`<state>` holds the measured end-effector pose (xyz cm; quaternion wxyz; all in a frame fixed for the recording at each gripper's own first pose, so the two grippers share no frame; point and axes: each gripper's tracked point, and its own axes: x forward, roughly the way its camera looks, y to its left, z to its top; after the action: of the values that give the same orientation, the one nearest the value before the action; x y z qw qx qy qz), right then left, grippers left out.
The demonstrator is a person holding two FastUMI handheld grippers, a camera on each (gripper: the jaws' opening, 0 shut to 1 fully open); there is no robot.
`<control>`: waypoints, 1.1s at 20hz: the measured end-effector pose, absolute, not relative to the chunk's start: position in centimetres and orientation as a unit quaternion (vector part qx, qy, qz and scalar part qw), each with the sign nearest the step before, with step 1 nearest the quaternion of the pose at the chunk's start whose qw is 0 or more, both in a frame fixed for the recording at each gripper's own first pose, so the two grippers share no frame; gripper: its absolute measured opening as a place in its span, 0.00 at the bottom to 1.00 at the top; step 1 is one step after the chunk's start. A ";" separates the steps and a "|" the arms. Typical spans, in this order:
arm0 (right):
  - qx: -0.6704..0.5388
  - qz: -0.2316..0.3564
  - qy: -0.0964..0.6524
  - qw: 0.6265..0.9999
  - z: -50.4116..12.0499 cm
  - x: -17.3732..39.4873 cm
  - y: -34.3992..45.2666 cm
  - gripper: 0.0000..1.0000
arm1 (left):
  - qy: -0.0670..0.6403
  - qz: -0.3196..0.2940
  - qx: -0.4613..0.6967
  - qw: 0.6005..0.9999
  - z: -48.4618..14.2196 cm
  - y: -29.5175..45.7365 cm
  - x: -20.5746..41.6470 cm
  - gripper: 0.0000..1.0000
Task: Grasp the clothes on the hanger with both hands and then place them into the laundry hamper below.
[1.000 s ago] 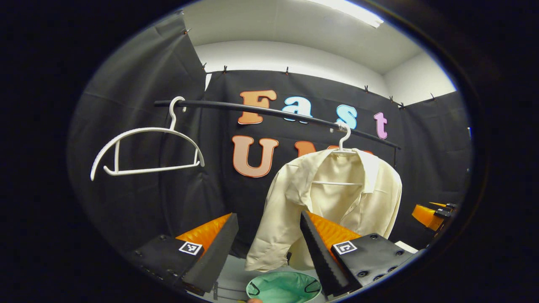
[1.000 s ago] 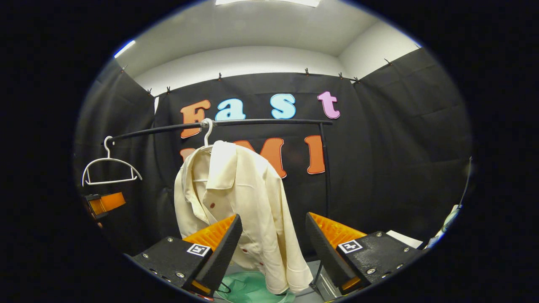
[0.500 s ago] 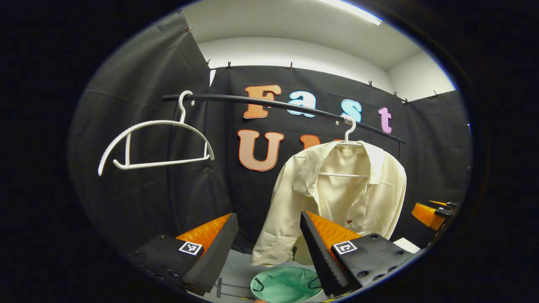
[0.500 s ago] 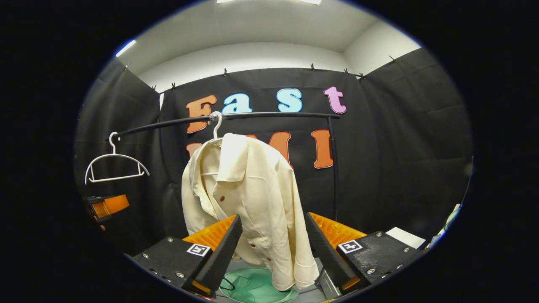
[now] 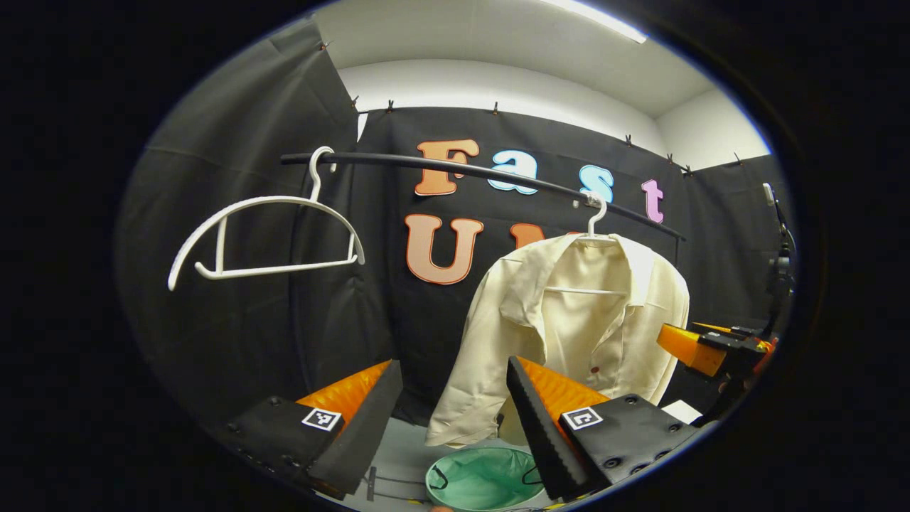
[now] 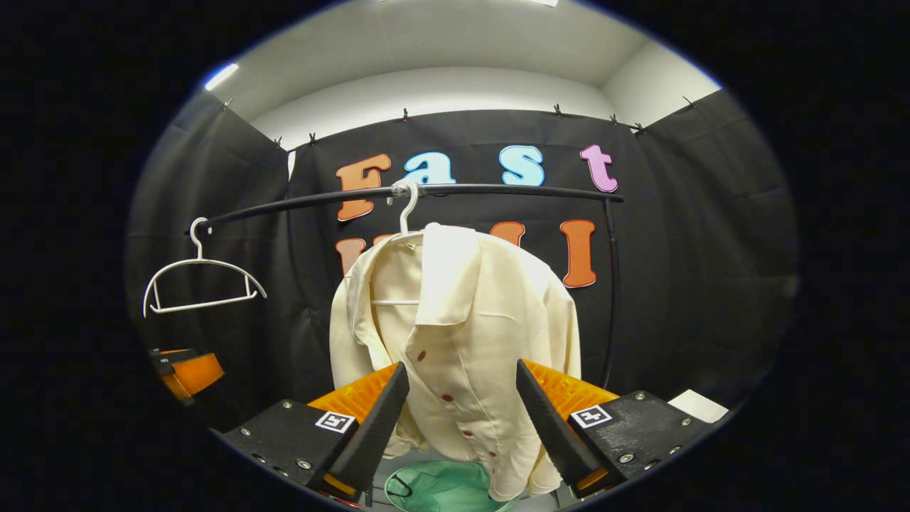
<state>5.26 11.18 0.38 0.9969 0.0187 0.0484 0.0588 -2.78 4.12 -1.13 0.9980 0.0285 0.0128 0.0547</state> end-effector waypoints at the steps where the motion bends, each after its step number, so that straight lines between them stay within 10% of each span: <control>1: 0.020 0.061 0.049 0.997 0.5 5.7 11.7 0.94 | 0.012 0.060 0.027 0.998 -1.1 4.6 -3.0 1.00; 15: -0.013 0.023 0.068 0.997 0.4 13.3 14.2 0.94 | 0.021 0.086 0.034 0.996 -1.8 7.0 -3.1 1.00; 22: -0.012 0.029 0.112 0.993 -2.9 15.3 14.6 0.71 | 0.027 0.096 0.037 0.994 -2.1 8.0 -2.6 0.97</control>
<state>15.27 14.59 -2.86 0.9932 -0.0116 0.1120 0.0287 -2.59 7.98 -2.12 0.9943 0.0367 0.0267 0.0964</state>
